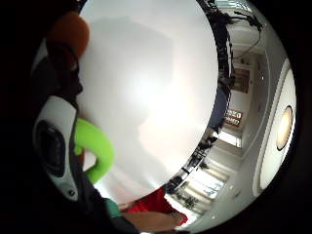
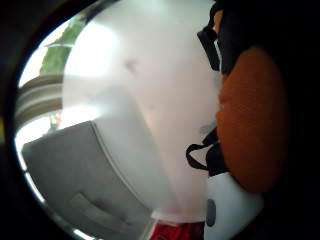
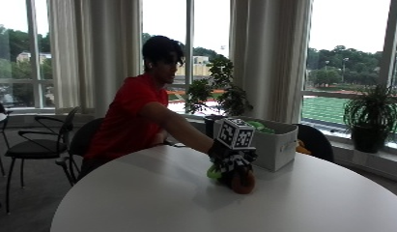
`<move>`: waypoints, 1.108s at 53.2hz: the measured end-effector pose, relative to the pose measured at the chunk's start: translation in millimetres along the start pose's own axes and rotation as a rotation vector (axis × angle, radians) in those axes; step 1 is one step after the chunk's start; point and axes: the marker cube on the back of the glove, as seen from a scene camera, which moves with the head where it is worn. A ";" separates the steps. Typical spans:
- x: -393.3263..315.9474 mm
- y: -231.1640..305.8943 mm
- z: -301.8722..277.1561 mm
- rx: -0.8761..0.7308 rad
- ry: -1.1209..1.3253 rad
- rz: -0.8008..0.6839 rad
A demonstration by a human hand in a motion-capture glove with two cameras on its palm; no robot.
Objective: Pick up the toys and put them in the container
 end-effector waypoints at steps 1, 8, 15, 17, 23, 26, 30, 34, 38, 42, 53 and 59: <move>1.3 3.6 0.2 0.022 -0.005 -0.009; 10.0 39.2 -5.0 0.066 -0.043 -0.064; 16.4 72.4 -42.3 0.080 -0.097 -0.067; 19.9 78.6 -58.8 0.102 -0.092 -0.067; 22.0 97.6 -104.2 0.175 -0.061 -0.075; 18.0 109.2 -125.2 0.204 -0.055 -0.085; 10.8 122.4 -149.2 0.228 -0.059 -0.108; 1.1 133.4 -172.3 0.246 -0.063 -0.134; -14.6 146.4 -194.1 0.266 -0.079 -0.166; -34.7 160.6 -214.0 0.269 -0.112 -0.199; -108.2 204.1 -255.4 0.284 -0.188 -0.404; -109.8 201.2 -257.3 0.280 -0.186 -0.433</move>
